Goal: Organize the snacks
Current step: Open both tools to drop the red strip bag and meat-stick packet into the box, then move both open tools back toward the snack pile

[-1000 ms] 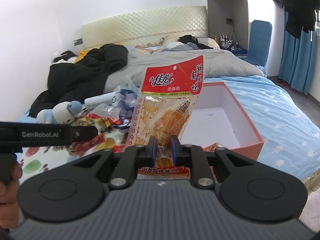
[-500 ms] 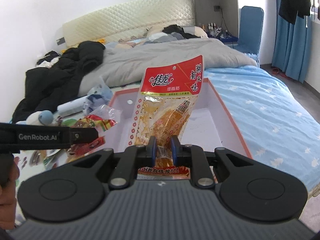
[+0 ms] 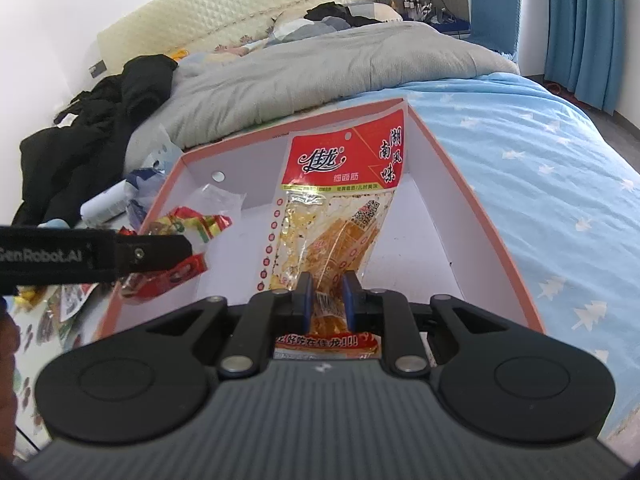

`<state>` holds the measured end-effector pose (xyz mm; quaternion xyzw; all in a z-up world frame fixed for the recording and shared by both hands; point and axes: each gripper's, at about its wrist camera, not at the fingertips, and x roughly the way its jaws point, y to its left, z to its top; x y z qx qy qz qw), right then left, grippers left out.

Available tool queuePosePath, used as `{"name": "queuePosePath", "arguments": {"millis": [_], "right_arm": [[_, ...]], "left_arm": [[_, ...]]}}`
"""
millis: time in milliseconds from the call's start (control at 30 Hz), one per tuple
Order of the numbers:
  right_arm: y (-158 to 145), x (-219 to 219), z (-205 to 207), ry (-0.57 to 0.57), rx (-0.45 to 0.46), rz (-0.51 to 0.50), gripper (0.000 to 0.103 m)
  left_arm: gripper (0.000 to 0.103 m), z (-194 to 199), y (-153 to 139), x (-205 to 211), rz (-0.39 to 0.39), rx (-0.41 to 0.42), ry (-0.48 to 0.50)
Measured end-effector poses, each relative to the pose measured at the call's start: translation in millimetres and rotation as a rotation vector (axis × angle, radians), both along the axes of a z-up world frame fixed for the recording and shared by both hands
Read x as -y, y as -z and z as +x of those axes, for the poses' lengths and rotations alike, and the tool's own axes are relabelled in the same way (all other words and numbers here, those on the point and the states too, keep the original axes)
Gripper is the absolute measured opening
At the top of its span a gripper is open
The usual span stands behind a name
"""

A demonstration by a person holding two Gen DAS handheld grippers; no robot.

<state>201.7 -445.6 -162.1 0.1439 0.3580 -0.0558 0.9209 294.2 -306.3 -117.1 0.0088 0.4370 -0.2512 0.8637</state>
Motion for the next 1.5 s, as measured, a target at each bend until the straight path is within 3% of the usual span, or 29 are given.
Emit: {"name": "queuePosePath", "arguments": {"millis": [133,233,267,567,933,1500], "right_arm": [[4,4,6,0.021,-0.011,0.02,0.024],[4,4,7,0.032,-0.015,0.015,0.055],[2,4,5,0.034,-0.009,0.011,0.057],[-29,-13,-27,0.025,0.057,0.001,0.056],[-73,-61,-89,-0.011,0.147,-0.013,0.056],[-96,-125,-152,-0.086,0.223,-0.031,0.056]], "left_arm": [[0.064,3,1,-3,-0.007,-0.009,-0.001],[0.065,-2,-4,-6,-0.007,0.004,0.005],[0.065,-4,-7,-8,-0.008,0.01,0.006],[0.065,-43,-48,-41,-0.041,0.079,-0.006],[0.065,-120,-98,-107,-0.084,0.165,-0.053],[0.065,-205,-125,-188,-0.106,0.244,-0.094]]}}
